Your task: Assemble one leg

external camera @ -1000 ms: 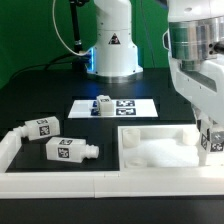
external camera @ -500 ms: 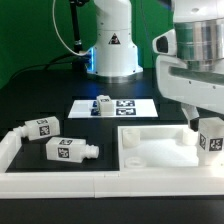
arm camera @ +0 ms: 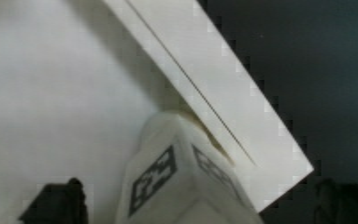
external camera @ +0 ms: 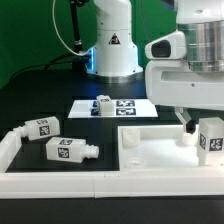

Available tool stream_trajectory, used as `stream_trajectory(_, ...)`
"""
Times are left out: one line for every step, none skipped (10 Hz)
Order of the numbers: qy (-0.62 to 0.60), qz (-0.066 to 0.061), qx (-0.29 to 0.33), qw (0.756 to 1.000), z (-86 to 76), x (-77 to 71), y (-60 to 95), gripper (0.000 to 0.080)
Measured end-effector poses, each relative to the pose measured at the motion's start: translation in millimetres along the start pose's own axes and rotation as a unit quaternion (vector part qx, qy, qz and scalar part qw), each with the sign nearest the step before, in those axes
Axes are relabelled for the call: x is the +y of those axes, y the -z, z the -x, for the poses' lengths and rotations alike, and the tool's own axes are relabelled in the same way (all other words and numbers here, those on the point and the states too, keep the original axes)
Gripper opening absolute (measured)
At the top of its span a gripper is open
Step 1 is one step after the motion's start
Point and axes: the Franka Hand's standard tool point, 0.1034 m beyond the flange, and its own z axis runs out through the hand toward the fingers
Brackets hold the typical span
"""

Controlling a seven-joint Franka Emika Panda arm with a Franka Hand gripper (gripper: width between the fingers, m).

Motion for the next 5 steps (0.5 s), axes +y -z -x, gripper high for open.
stream_trajectory(0.091,0.004,0.005,0.996,-1.2,1.2,-0.6,0.0649)
stream_trajectory(0.128,0.002,0.014,0.992,-2.6,1.1,-1.6,0.0568)
stream_trajectory(0.082,0.0,0.013,0.997,-1.5,0.6,-2.2,0.0434)
stream_trajectory(0.086,0.001,0.013,0.996,-1.8,1.1,-2.1,0.0434)
stream_trajectory(0.067,0.0,0.013,0.998,-1.7,1.2,-2.3,0.0285)
